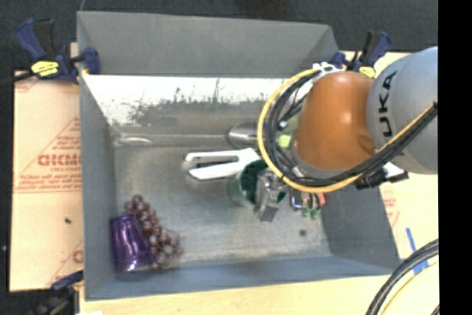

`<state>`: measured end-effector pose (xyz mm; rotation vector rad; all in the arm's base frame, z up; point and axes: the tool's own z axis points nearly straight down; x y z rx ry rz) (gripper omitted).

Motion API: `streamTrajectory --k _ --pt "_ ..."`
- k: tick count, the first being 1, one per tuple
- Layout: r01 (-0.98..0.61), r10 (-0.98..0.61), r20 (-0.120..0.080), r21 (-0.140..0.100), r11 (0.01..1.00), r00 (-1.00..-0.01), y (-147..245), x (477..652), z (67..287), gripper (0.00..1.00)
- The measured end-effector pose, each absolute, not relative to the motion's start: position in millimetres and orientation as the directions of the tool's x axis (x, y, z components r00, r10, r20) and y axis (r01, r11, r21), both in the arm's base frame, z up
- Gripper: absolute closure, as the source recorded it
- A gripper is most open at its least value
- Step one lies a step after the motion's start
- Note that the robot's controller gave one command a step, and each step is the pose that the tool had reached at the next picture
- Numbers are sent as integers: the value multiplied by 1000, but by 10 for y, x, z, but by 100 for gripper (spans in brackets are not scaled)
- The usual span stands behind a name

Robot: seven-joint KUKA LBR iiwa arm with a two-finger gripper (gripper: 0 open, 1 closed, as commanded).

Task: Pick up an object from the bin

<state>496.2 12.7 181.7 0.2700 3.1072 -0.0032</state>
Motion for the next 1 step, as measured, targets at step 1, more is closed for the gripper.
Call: streamTrajectory --k 1 --pt "149 149 -27 -2 989 -988 405 5419 1639 100"
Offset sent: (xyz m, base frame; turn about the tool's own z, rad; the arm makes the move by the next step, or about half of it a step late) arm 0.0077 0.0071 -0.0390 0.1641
